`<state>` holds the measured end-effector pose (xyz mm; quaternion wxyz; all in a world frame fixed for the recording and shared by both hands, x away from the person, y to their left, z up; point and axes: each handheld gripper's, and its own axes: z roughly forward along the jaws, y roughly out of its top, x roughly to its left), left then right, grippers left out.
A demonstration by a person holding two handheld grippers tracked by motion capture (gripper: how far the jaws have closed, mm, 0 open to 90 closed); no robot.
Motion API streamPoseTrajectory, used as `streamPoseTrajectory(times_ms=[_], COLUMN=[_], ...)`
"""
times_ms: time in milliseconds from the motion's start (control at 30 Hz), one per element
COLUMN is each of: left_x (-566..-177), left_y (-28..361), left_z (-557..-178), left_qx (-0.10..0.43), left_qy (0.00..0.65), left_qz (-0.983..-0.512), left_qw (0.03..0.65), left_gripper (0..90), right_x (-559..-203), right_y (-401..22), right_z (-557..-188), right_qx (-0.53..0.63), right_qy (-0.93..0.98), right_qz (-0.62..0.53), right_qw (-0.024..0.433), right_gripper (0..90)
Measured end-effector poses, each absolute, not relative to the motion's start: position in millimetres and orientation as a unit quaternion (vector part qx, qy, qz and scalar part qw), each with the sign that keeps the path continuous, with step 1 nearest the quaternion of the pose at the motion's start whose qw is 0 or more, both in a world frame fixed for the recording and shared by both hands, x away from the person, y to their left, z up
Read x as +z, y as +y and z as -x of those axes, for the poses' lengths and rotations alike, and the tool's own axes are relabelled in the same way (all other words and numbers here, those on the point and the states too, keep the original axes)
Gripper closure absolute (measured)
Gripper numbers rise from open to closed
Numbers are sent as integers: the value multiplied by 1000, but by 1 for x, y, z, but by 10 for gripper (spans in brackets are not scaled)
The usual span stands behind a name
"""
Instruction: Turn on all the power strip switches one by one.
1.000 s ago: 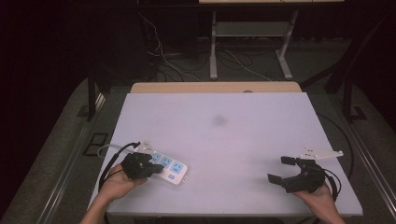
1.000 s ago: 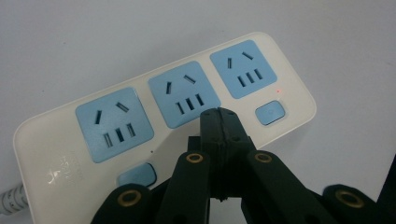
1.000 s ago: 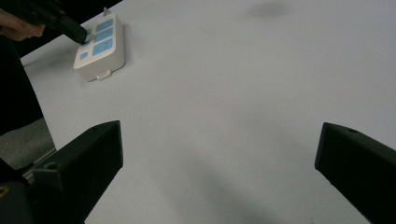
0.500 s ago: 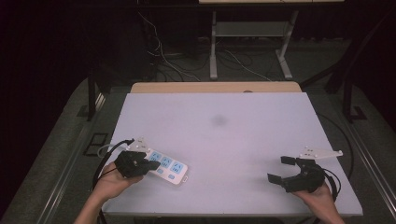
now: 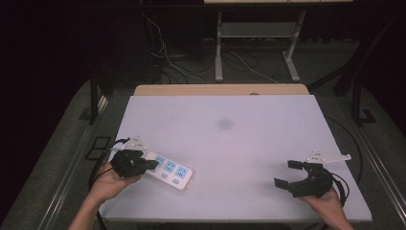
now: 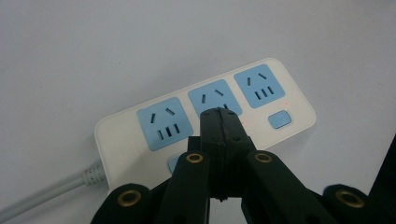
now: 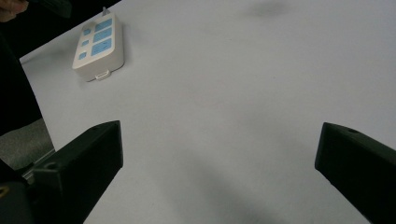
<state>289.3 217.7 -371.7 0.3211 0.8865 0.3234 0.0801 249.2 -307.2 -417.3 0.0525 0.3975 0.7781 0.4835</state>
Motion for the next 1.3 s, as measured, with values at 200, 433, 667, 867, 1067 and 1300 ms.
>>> streamPoseTrajectory(times_ms=[200,433,667,867,1067,1300], left_x=[-375,-380,-388,-392,-394,-396], left_y=[222,226,227,229,229,229], left_z=[-295,-299,-302,-303,-304,-305], left_qx=[79,73,69,65,64,63], left_qy=[335,345,350,353,357,356], left_qz=[-882,-879,-882,-881,-881,-882], left_qw=[322,320,308,307,305,303], left_gripper=[894,894,894,894,894,894], right_x=[-417,-417,-417,-418,-418,-418], right_y=[-307,-307,-307,-307,-307,-307], right_z=[-249,-249,-249,-249,-249,-249], right_qx=[483,482,482,481,480,478], right_qy=[779,779,779,780,781,781], right_qz=[-396,-398,-397,-397,-397,-397], right_qw=[53,52,52,53,53,54], right_gripper=[8,7,8,8,8,8])
